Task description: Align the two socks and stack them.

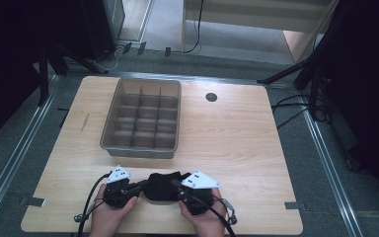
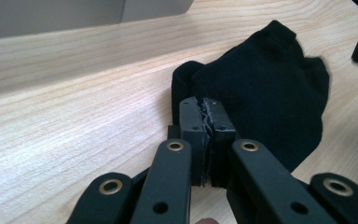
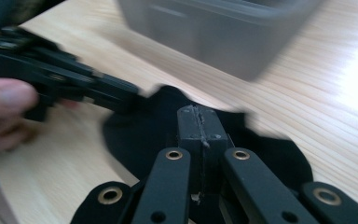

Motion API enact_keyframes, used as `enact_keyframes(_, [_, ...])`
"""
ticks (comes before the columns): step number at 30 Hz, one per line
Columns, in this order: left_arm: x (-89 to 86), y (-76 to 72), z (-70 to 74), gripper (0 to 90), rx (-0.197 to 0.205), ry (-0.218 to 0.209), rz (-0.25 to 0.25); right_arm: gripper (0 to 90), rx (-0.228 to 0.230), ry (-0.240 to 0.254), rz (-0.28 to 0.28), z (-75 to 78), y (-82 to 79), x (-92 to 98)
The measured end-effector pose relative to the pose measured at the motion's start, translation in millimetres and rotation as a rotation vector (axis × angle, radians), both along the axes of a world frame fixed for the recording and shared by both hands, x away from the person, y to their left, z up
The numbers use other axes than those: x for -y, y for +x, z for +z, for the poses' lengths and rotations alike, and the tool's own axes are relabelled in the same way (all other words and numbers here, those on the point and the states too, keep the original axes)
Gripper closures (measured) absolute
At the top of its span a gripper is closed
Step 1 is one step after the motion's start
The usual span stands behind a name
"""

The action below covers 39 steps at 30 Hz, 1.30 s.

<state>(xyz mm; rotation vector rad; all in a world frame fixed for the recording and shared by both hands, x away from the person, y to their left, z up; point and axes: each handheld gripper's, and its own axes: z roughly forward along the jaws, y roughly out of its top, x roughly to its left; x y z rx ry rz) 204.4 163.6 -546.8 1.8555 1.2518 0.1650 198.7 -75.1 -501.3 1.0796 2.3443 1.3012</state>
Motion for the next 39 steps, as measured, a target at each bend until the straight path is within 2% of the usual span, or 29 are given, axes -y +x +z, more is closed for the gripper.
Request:
enact_keyframes(1, [0.5, -0.6, -0.5, 88.3, -0.001, -0.001, 0.0, 89.8, 0.012, -0.005, 0.051, 1.3, -2.1, -16.7])
enact_keyframes(4, [-0.9, -1.0, 0.0, 87.5, -0.001, -0.009, 0.002, 89.2, 0.035, -0.024, 0.082, 4.6, -5.3, -25.1])
enact_keyframes(5, [-2.3, -1.5, 0.4, 85.8, 0.004, -0.015, 0.004, 85.9, 0.038, -0.021, 0.072, 6.1, -5.6, -23.4])
enact_keyframes(6, [-4.6, -2.1, 1.5, 78.9, 0.011, -0.024, 0.008, 79.7, 0.026, -0.007, 0.011, 8.3, -2.0, -10.5])
enact_keyframes(7, [-4.6, -2.1, 1.5, 76.7, 0.011, -0.024, 0.008, 79.7, 0.026, -0.007, 0.011, 8.3, -2.0, -10.5])
enact_keyframes(9, [-6.9, -2.0, 3.4, 74.1, 0.017, -0.035, 0.002, 78.5, 0.006, 0.006, -0.068, 6.8, 3.2, 12.4])
enact_keyframes(11, [-8.6, -0.3, 4.7, 67.8, 0.003, -0.045, -0.008, 75.6, -0.036, 0.017, -0.144, 0.9, 8.2, 37.8])
enact_keyframes(13, [-8.4, 0.2, 4.4, 66.0, -0.003, -0.036, -0.016, 72.4, -0.086, 0.047, -0.221, -6.3, 9.7, 62.5])
enact_keyframes(15, [-7.3, 0.5, 3.4, 67.3, -0.017, -0.012, -0.021, 68.5, -0.118, 0.09, -0.257, -10.8, 10.0, 74.8])
enact_keyframes(16, [-6.8, 0.7, 2.9, 70.7, -0.024, -0.003, -0.021, 64.9, -0.146, 0.107, -0.252, -15.1, 11.1, 78.7])
enact_keyframes(18, [-5.2, 1.2, 0.7, 72.9, -0.039, 0.001, -0.017, 64.2, -0.152, 0.104, -0.252, -16.8, 11.4, 77.5])
enact_keyframes(20, [-3.8, 1.1, -1.4, 77.5, -0.044, 0.003, -0.014, 61.6, -0.177, 0.08, -0.204, -23.4, 12.6, 66.3])
enact_keyframes(22, [-3.3, 0.9, -1.8, 79.0, -0.043, 0.001, -0.016, 61.4, -0.188, 0.065, -0.198, -27.1, 13.2, 62.2])
enact_keyframes(23, [-2.8, 0.7, -1.8, 80.8, -0.041, 0.0, -0.014, 65.4, -0.212, 0.052, -0.206, -34.7, 13.9, 56.5])
enact_keyframes(24, [-2.6, 0.5, -1.8, 80.8, -0.039, 0.0, -0.014, 65.4, -0.212, 0.052, -0.206, -34.7, 13.9, 56.5])
enact_keyframes(25, [-2.5, 0.4, -1.8, 82.0, -0.037, 0.001, -0.014, 76.7, -0.209, 0.033, -0.206, -39.0, 12.5, 53.0])
enact_keyframes(26, [-2.3, 0.1, -1.8, 82.3, -0.036, 0.0, -0.014, 80.7, -0.197, 0.019, -0.202, -39.5, 12.1, 52.3])
enact_keyframes(28, [-1.7, -0.3, -1.5, 82.6, -0.033, -0.003, -0.014, 83.5, -0.187, 0.014, -0.202, -39.0, 12.0, 52.8])
enact_keyframes(33, [7.6, -1.6, -3.3, 83.2, -0.041, -0.035, -0.019, 86.0, -0.147, -0.012, -0.229, -36.0, 13.5, 59.7])
enact_keyframes(35, [13.3, -1.9, -4.2, 83.5, -0.044, -0.053, -0.021, 86.2, -0.108, -0.047, -0.259, -32.7, 15.5, 65.3])
enact_keyframes(39, [19.0, -1.7, -4.3, 83.6, -0.036, -0.053, -0.028, 86.2, -0.09, -0.049, -0.27, -28.7, 16.0, 69.5])
